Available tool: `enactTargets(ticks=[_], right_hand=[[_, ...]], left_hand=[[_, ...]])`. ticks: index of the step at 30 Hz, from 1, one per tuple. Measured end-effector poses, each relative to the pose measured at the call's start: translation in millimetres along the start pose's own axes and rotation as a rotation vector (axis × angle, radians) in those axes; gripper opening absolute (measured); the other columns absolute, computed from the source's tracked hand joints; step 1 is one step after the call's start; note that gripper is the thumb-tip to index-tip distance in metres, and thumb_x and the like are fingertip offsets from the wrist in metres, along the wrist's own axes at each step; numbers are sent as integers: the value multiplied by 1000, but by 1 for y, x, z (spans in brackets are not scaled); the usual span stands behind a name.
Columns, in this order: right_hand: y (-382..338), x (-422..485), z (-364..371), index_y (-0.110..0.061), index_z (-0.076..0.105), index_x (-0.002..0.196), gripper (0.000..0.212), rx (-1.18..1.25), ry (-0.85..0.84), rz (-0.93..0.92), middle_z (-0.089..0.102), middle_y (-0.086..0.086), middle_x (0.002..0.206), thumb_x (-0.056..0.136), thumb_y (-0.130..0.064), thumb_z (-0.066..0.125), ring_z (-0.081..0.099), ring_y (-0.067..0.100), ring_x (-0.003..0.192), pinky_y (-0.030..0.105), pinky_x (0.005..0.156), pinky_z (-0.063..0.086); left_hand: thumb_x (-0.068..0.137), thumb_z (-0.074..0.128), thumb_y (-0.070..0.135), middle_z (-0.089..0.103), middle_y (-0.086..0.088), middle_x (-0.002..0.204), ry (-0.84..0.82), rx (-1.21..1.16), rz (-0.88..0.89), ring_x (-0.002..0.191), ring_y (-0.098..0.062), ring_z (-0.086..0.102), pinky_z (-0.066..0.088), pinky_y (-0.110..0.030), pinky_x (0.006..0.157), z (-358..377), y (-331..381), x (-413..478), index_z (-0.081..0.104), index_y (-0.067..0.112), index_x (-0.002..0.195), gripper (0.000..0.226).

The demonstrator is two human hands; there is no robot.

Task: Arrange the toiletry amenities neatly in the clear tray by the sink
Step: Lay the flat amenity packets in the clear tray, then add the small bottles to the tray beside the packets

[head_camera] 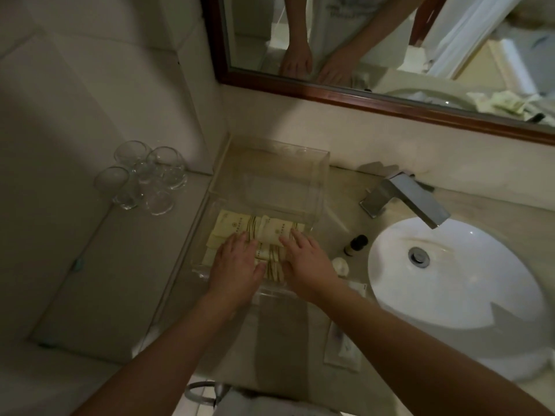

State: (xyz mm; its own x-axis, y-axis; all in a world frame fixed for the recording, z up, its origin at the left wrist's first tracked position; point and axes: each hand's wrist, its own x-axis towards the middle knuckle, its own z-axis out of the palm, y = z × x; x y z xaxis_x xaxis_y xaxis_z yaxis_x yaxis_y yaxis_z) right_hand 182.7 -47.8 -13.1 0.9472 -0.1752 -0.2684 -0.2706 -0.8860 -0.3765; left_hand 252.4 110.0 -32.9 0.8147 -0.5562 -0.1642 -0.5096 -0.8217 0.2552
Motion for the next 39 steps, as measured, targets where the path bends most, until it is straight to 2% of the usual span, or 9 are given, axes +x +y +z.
enactTargets(ticks=[4, 8, 11, 14, 18, 24, 31, 34, 39], right_hand=[[20, -42, -22, -24, 42, 142, 49, 118, 195, 25, 43, 1, 146, 93, -29, 50, 40, 18, 133, 34, 109, 35], [60, -84, -30, -24, 54, 124, 37, 231, 381, 268, 58, -2, 116, 89, -35, 59, 56, 13, 102, 25, 86, 46], [90, -109, -16, -27, 50, 116, 38, 275, 272, 449, 58, -5, 105, 86, -48, 59, 59, 13, 88, 35, 76, 56], [107, -124, -3, -25, 50, 116, 41, 321, 206, 515, 59, -2, 106, 87, -53, 56, 61, 14, 86, 38, 74, 57], [118, -128, -1, -22, 50, 120, 39, 363, 184, 495, 60, 2, 112, 88, -43, 58, 62, 18, 91, 38, 77, 55], [129, -114, -17, -20, 49, 126, 42, 407, 168, 412, 58, 3, 118, 88, -34, 60, 62, 22, 96, 39, 78, 54], [136, -48, -47, -16, 46, 135, 50, 428, 153, 373, 55, 11, 129, 88, -31, 60, 56, 29, 113, 39, 90, 46], [136, -31, -49, -17, 48, 134, 53, 406, 124, 364, 56, 13, 129, 85, -30, 63, 58, 32, 112, 41, 89, 49], [135, -17, -37, -15, 61, 114, 31, 385, 153, 337, 63, 14, 107, 84, -22, 63, 61, 29, 89, 32, 70, 45]], left_hand=[[86, 54, 28, 52, -9, 130, 112, -141, 87, 122, -26, 43, 39, -39, 103, -3, 34, -4, 51, 13, 128, 44], [84, 54, 17, 55, 0, 104, 191, -306, 155, 96, -16, 51, 44, -27, 78, -3, 80, -20, 61, 15, 107, 24], [89, 50, 20, 50, 9, 97, 114, -415, 128, 84, -8, 50, 45, -20, 69, 4, 113, -42, 58, 22, 95, 10], [89, 54, 30, 50, 12, 90, -37, -517, -54, 77, -6, 52, 54, -29, 70, 20, 146, -66, 53, 29, 85, 4], [80, 66, 38, 52, 12, 95, -136, -528, -198, 84, -6, 55, 55, -32, 76, 50, 169, -78, 53, 33, 95, 20], [81, 63, 36, 56, 3, 107, -62, -477, -238, 93, -15, 57, 53, -40, 80, 67, 186, -78, 55, 26, 111, 33], [86, 48, 7, 56, -8, 113, 102, -284, -2, 93, -22, 56, 48, -33, 76, 36, 184, -32, 57, 13, 120, 35], [85, 51, 4, 55, -8, 112, -3, -173, 100, 99, -26, 56, 50, -38, 81, 27, 184, -3, 59, 10, 112, 29], [88, 54, 15, 54, -10, 115, -169, 35, 306, 103, -27, 53, 47, -38, 82, 26, 180, 19, 58, 11, 112, 24]])
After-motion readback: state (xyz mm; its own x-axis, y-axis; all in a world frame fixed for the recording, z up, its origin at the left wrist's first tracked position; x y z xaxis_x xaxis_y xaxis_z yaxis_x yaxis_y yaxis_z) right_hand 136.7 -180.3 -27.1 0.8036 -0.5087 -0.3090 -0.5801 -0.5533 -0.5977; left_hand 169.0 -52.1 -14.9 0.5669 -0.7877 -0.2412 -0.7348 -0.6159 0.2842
